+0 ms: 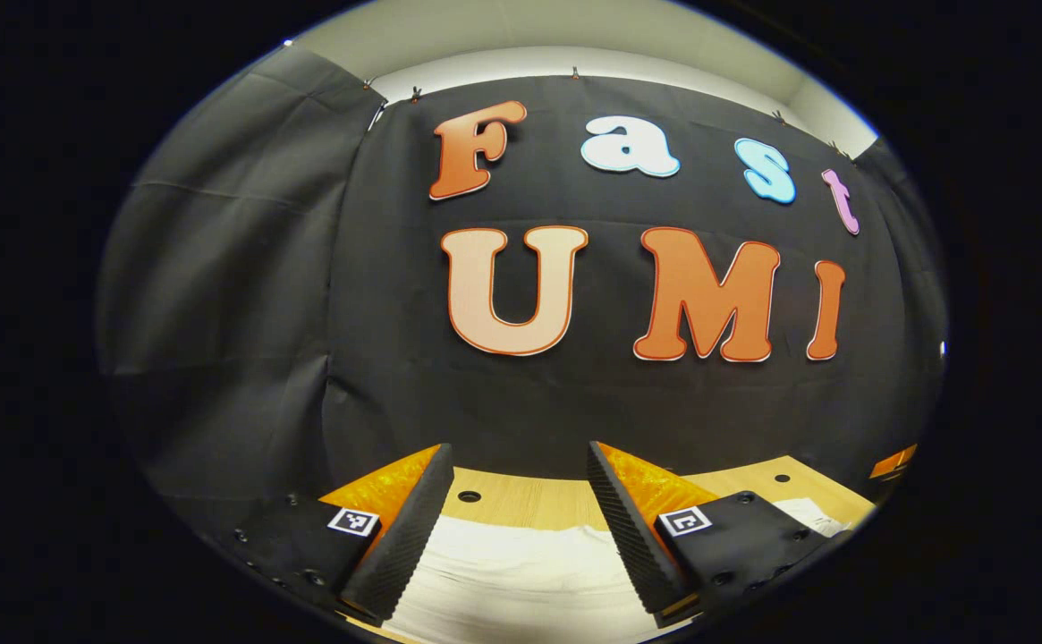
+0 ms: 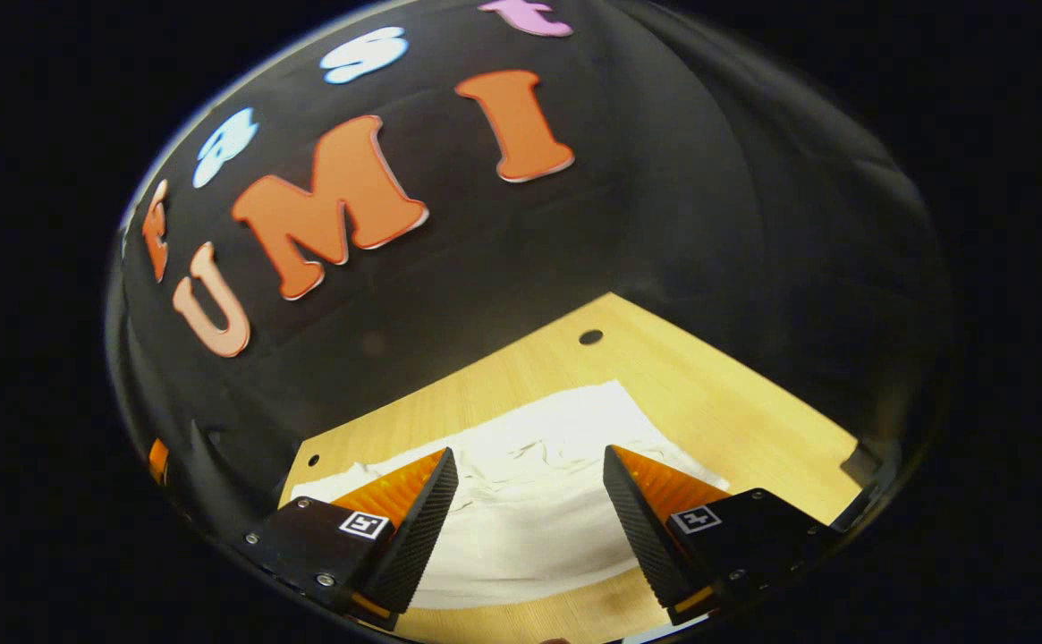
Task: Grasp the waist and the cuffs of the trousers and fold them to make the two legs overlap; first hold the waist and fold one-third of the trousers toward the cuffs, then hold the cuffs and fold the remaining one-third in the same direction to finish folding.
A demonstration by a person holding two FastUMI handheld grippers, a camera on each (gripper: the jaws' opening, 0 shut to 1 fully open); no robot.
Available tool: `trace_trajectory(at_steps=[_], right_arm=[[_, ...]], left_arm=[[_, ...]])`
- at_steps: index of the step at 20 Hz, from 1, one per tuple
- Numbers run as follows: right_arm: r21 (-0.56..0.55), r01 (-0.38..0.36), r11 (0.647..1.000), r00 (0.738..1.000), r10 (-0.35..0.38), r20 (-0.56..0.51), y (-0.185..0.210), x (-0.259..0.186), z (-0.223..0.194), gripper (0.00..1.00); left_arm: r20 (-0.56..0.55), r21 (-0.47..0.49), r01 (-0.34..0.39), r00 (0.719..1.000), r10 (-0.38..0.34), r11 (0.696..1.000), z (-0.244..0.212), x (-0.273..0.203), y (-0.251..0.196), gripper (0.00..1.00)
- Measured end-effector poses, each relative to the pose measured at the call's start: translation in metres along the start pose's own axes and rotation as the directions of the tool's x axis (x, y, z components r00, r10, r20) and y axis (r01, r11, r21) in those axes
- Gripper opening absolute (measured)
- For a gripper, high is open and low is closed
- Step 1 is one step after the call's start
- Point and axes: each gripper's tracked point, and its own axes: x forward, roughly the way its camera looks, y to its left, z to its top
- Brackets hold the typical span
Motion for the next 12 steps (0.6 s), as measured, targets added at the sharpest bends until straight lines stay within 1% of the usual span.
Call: trace_trajectory(at_steps=[1,3,4,5,6,7,9,10,11,12], right_arm=[[0.046,0.014,0.999,0.999,-0.013,-0.034,-0.015,0.005,-0.007,0.98],[0.147,0.03,0.989,0.994,-0.014,-0.11,-0.035,0.013,-0.023,0.98],[0.192,0.056,0.98,0.987,-0.025,-0.158,-0.047,0.016,-0.034,0.98],[0.217,0.09,0.972,0.978,-0.046,-0.203,-0.062,0.021,-0.047,0.98],[0.218,0.136,0.966,0.965,-0.079,-0.25,-0.078,0.025,-0.062,0.99],[0.211,0.176,0.962,0.946,-0.106,-0.305,-0.094,0.025,-0.08,0.98],[0.249,0.218,0.944,0.922,-0.116,-0.37,-0.104,0.028,-0.106,0.99],[0.284,0.237,0.929,0.913,-0.113,-0.392,-0.106,0.032,-0.117,0.99],[0.311,0.262,0.914,0.903,-0.118,-0.413,-0.111,0.032,-0.128,0.99],[0.334,0.277,0.901,0.9,-0.122,-0.418,-0.115,0.035,-0.133,0.99]], left_arm=[[0.002,-0.005,-0.009,1.0,0.009,1.0,0.0,0.001,-0.005,0.98],[0.0,-0.008,-0.027,1.0,0.027,1.0,-0.005,0.0,-0.012,0.99],[-0.004,-0.005,-0.036,0.999,0.036,0.999,-0.009,0.0,-0.013,0.98],[-0.016,-0.003,-0.043,0.999,0.043,0.999,-0.012,0.0,-0.014,0.98],[-0.028,-0.002,-0.048,0.998,0.048,0.999,-0.016,0.0,-0.014,0.96],[-0.037,-0.005,-0.052,0.998,0.052,0.999,-0.018,0.001,-0.012,0.98],[-0.049,-0.011,-0.06,0.997,0.06,0.998,-0.018,0.001,-0.008,0.98],[-0.051,-0.008,-0.067,0.996,0.067,0.998,-0.02,0.004,-0.003,0.96],[-0.054,-0.006,-0.076,0.996,0.076,0.997,-0.019,0.007,0.004,0.98],[-0.061,-0.006,-0.086,0.994,0.086,0.996,-0.022,0.009,0.01,0.98]])
